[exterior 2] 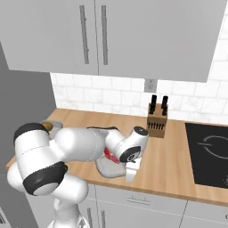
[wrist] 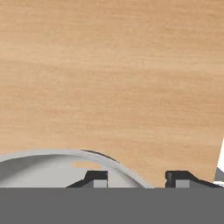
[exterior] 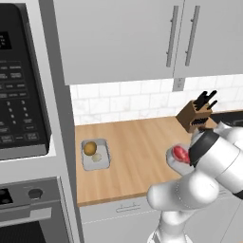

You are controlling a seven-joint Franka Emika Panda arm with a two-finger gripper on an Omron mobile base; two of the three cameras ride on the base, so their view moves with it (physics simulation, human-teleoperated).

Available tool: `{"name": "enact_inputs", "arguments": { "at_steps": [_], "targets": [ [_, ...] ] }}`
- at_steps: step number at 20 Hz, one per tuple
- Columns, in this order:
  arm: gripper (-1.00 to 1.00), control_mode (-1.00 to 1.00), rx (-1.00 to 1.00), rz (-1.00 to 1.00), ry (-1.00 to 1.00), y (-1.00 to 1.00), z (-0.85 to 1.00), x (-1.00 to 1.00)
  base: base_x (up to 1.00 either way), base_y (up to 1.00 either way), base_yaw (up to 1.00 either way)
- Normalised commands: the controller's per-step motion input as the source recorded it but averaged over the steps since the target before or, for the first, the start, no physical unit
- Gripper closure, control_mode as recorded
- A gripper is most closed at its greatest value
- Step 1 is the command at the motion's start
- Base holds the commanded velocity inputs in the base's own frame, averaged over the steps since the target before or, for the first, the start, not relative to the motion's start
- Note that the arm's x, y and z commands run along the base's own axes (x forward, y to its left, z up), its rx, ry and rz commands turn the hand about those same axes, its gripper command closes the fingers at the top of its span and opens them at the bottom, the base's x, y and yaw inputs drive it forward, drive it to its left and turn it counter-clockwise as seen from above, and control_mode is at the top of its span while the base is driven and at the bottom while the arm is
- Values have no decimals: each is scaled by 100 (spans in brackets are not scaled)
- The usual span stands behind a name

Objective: Take the meat container that has the steak and place it on the second highest rack of the freezer. Then take the vegetable container that has the garlic and potato and place it on the highest rack of the freezer.

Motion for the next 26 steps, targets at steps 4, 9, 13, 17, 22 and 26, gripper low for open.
{"name": "enact_inputs", "arguments": {
  "at_steps": [4, 9, 13, 17, 22, 26],
  "targets": [
    [100, -100, 0, 0, 13, 22, 0, 0, 0, 0, 0],
    [100, -100, 3, -5, -5, 2, 39, -18, 0, 0, 0],
    [100, -100, 4, -12, -16, 6, 85, -43, 0, 0, 0],
    [100, -100, 0, -13, -15, 34, 99, -43, 0, 0, 0],
    [100, -100, 0, -13, -16, 51, 100, -41, 0, 0, 0],
    [100, -100, -12, -3, -13, 91, 100, -28, 0, 0, 0]
  ]
}}
